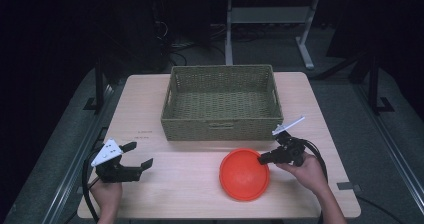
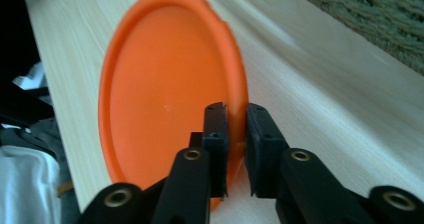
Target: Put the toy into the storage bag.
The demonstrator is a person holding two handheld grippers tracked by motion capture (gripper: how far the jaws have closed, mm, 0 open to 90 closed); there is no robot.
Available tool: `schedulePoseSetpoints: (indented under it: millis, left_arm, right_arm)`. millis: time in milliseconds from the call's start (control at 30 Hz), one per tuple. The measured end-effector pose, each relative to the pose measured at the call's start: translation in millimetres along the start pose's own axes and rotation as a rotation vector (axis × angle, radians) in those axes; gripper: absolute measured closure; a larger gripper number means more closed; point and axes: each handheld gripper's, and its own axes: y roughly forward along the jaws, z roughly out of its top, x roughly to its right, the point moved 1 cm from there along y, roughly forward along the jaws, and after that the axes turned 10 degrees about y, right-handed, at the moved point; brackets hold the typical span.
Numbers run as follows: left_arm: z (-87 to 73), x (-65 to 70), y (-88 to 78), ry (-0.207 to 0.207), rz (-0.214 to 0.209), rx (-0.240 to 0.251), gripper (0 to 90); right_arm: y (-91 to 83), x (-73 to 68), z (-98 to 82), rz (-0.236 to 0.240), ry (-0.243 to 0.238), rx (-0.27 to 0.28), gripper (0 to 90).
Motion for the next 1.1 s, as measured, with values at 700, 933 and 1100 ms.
schedulePoseSetpoints:
  millis: [700,933,1100]
  left_arm:
    - [-0.1,1.2,-0.2,-0.001,0.002,-0.003,12.6]
    - [-0.2,0.7,-0.1,0.006,0.003,-0.007,12.7]
    - [-0.2,1.5,-0.3,-0.002,0.005,-0.003,12.6]
  right_arm:
    - [-21.8,-24.7,12.3,0.048,0.020,0.057,82.1]
    - [-32.8,-29.5,17.3,0.051,0.021,0.094,82.1]
    - [-41.1,-33.4,22.9,0.053,0.011,0.118,82.1]
